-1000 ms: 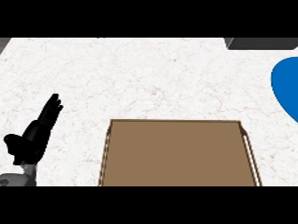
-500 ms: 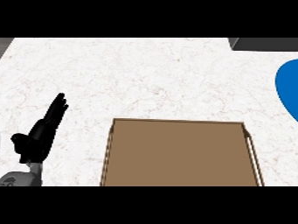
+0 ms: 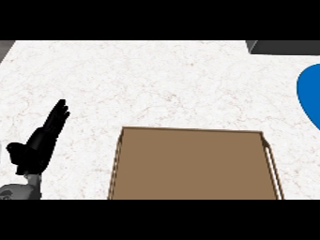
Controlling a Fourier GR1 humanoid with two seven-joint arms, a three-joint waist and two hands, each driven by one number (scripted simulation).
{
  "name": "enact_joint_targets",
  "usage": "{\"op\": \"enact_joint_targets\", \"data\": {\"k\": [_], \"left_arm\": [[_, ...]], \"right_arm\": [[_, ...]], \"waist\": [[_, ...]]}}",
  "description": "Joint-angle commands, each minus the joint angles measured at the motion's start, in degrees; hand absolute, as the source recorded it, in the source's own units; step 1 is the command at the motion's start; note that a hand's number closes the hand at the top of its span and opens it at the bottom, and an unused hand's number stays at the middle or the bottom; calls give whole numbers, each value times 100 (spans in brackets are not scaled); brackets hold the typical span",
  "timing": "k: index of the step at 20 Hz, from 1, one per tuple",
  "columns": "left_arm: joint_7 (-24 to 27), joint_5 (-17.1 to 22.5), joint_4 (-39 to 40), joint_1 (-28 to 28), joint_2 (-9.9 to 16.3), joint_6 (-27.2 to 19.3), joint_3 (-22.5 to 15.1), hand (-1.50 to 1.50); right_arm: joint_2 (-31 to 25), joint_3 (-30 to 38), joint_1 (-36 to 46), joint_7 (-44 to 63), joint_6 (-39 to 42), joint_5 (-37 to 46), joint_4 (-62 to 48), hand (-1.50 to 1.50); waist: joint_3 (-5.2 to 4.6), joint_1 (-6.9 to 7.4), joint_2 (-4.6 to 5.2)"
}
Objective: Pick the eggplant from the tray and place it in the plate
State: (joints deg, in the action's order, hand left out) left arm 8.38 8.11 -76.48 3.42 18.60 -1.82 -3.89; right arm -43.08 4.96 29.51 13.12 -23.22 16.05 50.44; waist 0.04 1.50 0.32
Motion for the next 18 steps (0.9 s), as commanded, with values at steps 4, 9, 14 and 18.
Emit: {"op": "enact_joint_targets", "data": {"k": [4, 9, 14, 18], "left_arm": [[93, -112, 399, 311, -128, 41, 152, 0], [256, -29, 112, -188, -84, 168, 187, 0], [64, -163, -13, -199, -178, 7, 108, 0], [-332, -18, -62, 167, 4, 31, 391, 0]], "right_arm": [[369, 597, 781, -649, -97, -235, -1468, -150], [578, 1348, 591, -1232, -750, -868, -1038, -150], [232, 2422, -14, -1970, 167, -2076, -755, -150], [411, 2964, -1032, -2628, 722, -2681, -430, -150]], "waist": [[1, -67, 4], [4, -82, -13], [9, -218, -40], [2, -283, -54]]}}
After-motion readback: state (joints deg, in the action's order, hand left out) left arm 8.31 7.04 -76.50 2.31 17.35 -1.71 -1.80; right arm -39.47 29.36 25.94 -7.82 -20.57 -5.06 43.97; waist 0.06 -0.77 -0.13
